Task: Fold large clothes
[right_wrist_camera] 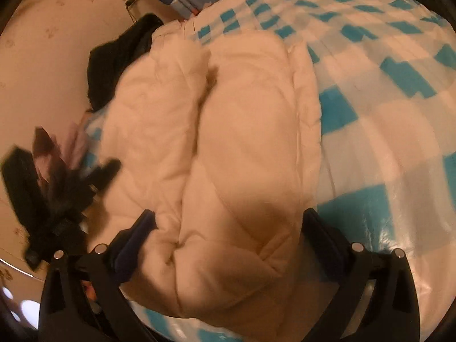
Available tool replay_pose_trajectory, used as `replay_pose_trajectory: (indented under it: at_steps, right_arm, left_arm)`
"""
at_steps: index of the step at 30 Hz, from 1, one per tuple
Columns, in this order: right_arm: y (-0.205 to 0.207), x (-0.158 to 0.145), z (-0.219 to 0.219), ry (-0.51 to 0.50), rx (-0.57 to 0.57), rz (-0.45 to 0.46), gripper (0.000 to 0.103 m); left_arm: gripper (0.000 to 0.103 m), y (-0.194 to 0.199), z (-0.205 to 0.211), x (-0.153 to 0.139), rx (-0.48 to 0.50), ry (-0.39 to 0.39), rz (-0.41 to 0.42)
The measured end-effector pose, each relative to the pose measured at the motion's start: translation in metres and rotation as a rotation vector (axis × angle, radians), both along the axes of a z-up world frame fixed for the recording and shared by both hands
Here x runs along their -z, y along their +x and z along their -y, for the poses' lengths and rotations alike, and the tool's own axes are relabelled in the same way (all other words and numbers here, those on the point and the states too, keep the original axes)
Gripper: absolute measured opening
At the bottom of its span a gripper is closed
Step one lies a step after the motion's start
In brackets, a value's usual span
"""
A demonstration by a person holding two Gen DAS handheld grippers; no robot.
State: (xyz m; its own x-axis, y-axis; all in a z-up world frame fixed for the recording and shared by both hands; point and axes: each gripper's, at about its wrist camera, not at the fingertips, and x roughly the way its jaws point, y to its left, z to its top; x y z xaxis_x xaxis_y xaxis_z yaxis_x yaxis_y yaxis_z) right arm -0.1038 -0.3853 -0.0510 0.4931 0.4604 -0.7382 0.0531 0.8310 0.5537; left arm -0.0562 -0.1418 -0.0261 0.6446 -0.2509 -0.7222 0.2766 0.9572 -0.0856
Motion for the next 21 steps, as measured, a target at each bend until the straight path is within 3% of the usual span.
replay_pose_trajectory:
  at_steps: [4,6,10,13,21]
  right_arm:
    - [0.021,-0.045,-0.001,-0.018,0.023,0.134,0.098]
    - [0.043,-0.052,-0.01,-0.054,-0.002,0.146,0.098]
    - [0.085,-0.022,-0.03,-0.162,0.004,0.065,0.098]
    - [0.088,0.007,-0.022,-0.088,0.031,0.066,0.098]
    - [0.081,0.012,-0.016,-0.047,0.043,0.107,0.098]
  left_arm:
    - [0.095,0.002,-0.003,-0.001,-0.006,-0.017,-0.009]
    - [0.095,0.003,-0.005,-0.001,-0.006,-0.012,-0.007]
    - [0.095,0.003,-0.005,-0.001,-0.006,-0.014,-0.007]
    - [0.095,0.004,-0.002,0.001,-0.01,0.003,-0.008]
    - [0.095,0.0,0.003,0.001,-0.009,0.023,0.004]
